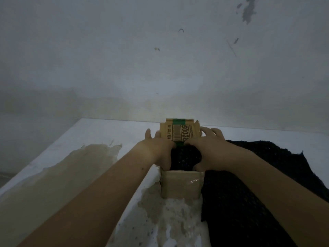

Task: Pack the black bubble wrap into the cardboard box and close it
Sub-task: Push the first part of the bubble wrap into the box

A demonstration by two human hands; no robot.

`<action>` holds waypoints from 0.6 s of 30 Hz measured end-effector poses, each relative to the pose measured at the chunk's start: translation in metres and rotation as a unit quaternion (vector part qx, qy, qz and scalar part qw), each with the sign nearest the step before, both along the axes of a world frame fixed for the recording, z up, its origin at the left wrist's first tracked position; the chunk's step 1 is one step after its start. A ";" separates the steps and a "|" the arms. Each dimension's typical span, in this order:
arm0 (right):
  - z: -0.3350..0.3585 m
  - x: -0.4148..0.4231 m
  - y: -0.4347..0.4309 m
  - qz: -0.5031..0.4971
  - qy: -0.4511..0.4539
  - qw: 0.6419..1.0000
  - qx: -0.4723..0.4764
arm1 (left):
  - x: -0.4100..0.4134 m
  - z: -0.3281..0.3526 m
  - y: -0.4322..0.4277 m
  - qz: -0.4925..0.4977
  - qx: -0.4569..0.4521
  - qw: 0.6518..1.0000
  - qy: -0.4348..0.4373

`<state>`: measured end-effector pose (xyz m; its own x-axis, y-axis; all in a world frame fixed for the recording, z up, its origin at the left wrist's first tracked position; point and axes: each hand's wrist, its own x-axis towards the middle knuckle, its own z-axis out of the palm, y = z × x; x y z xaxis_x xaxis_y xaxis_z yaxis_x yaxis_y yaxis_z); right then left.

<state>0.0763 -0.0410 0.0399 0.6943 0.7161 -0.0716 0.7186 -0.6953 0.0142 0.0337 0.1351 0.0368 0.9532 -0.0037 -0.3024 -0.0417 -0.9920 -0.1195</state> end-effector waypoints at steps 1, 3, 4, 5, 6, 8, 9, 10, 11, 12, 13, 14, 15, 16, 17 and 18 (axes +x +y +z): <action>0.000 0.004 0.006 0.001 0.008 1.000 -0.020 | 0.003 -0.003 -0.001 0.009 0.009 1.000 0.019; 0.000 0.011 0.021 0.002 0.008 0.998 -0.067 | 0.006 -0.008 -0.005 0.014 0.025 0.999 0.017; -0.002 0.013 0.027 0.000 0.001 0.996 -0.088 | 0.006 -0.010 -0.007 0.015 0.031 0.999 0.001; -0.005 0.014 0.032 -0.002 -0.010 0.994 -0.105 | 0.006 -0.012 -0.008 0.018 0.035 0.999 -0.017; -0.008 0.015 0.036 -0.001 -0.023 0.993 -0.116 | 0.006 -0.014 -0.009 0.019 0.039 0.999 -0.032; -0.018 0.015 0.039 0.000 -0.029 0.993 -0.118 | 0.004 -0.019 -0.009 0.013 0.043 0.998 -0.053; -0.021 0.015 0.038 -0.001 -0.022 0.993 -0.115 | 0.004 -0.020 -0.008 0.011 0.036 0.998 -0.058; -0.022 0.016 0.038 0.000 -0.014 0.994 -0.111 | 0.003 -0.019 -0.007 0.009 0.021 0.998 -0.058; -0.021 0.017 0.036 0.004 -0.002 0.995 -0.102 | 0.003 -0.015 -0.004 0.005 0.001 0.999 -0.050; -0.016 0.016 0.033 0.007 0.014 0.996 -0.087 | 0.002 -0.009 -0.002 0.000 -0.023 0.999 -0.038; -0.009 0.015 0.029 0.010 0.030 0.997 -0.066 | 0.001 0.000 0.002 -0.002 -0.047 0.998 -0.029; -0.001 0.013 0.025 0.012 0.035 0.999 -0.040 | -0.001 0.008 0.006 -0.003 -0.069 0.997 -0.028; 0.008 0.010 0.019 0.013 0.031 0.999 -0.015 | -0.003 0.016 0.010 -0.001 -0.084 0.996 -0.035; 0.016 0.005 0.013 0.014 0.019 1.000 0.000 | -0.007 0.022 0.014 -0.001 -0.091 0.995 -0.045; 0.020 0.002 0.007 0.012 0.007 1.000 -0.003 | -0.011 0.025 0.017 -0.004 -0.090 0.995 -0.052; 0.021 -0.001 0.001 0.006 0.004 1.000 -0.022 | -0.016 0.025 0.020 -0.010 -0.081 0.995 -0.054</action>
